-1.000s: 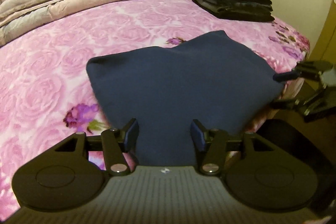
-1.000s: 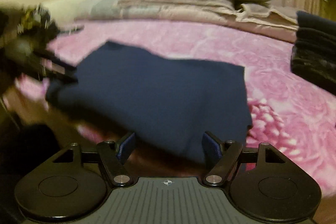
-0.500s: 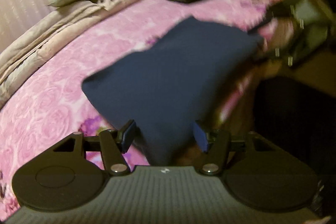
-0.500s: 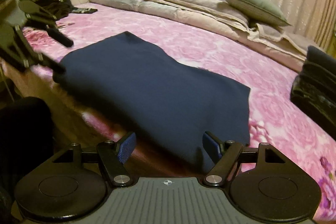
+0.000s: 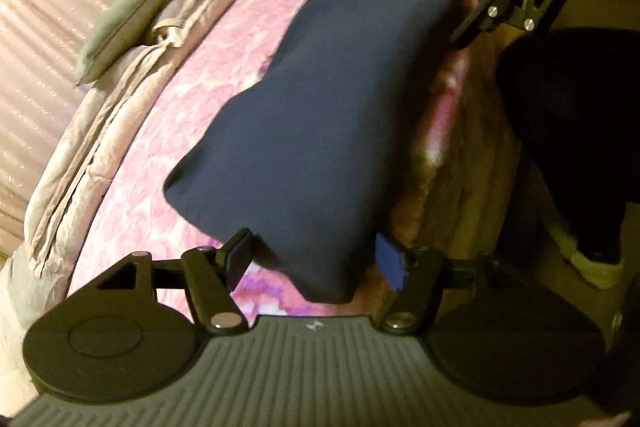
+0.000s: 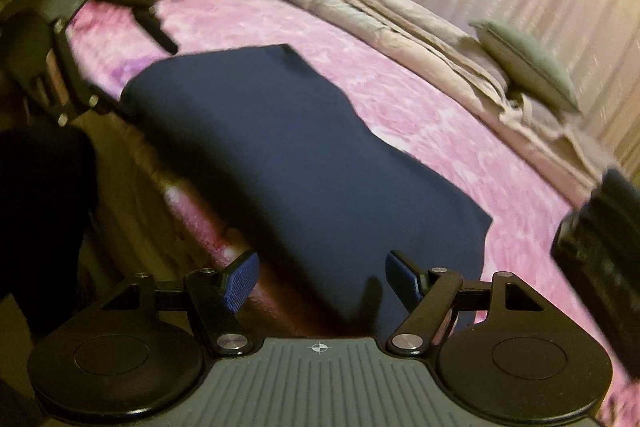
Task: Fold clothes
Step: 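Grasp the vest edges with both grippers, then lift the vest with both grippers, folding it in half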
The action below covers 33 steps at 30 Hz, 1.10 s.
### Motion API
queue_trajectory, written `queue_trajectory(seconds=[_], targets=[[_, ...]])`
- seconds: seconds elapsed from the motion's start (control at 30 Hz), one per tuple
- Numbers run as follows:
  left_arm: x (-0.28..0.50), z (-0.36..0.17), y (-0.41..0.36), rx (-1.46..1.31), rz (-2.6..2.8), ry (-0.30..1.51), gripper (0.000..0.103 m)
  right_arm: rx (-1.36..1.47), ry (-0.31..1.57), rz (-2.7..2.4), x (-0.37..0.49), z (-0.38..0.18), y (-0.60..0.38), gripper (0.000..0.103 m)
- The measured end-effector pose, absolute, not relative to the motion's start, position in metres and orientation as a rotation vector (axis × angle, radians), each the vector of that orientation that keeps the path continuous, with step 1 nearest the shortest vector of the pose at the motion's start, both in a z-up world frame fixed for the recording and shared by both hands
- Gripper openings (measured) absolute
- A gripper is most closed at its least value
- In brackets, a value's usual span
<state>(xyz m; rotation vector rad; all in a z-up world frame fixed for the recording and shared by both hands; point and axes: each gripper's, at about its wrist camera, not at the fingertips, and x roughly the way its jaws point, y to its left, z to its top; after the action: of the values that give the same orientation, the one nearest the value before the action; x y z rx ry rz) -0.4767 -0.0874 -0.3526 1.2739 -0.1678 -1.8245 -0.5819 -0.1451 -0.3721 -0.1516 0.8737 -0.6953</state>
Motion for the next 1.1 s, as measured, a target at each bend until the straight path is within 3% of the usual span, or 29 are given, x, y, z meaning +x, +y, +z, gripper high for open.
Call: queue_trajectory(seconds=[0.47,0.5,0.57,0.63,0.7,0.77,0.83,1.1], targets=[[-0.478,-0.355,-0.094,1.297,-1.831,-0.15,0.066,-0.336,0.973,-0.638,-0.554,-0.396,-0.155,0.072],[-0.479,-0.355,-0.093,1.3,-1.83,-0.153,0.066,-0.34,0.978,-0.633,-0.553,-0.398,-0.156,0.063],[-0.479,-0.356,-0.092,1.305,-1.826,-0.166,0.067,-0.348,0.987,-0.627,-0.552,-0.4,-0.157,0.059],[-0.481,-0.356,-0.087,1.31,-1.812,-0.207,0.067,-0.361,0.989,-0.626,-0.553,-0.403,-0.158,0.054],[-0.485,-0.354,-0.075,1.307,-1.8,-0.31,0.067,-0.365,0.982,-0.631,-0.554,-0.401,-0.158,0.042],[-0.491,-0.353,-0.059,1.298,-1.812,-0.448,0.083,-0.359,0.969,-0.637,-0.555,-0.399,-0.159,0.038],[-0.5,-0.356,-0.05,1.307,-1.806,-0.545,0.088,-0.348,0.955,-0.645,-0.556,-0.396,-0.16,0.036],[-0.528,-0.394,-0.076,1.433,-1.655,-0.706,0.087,-0.281,0.913,-0.659,-0.558,-0.378,-0.157,0.035]])
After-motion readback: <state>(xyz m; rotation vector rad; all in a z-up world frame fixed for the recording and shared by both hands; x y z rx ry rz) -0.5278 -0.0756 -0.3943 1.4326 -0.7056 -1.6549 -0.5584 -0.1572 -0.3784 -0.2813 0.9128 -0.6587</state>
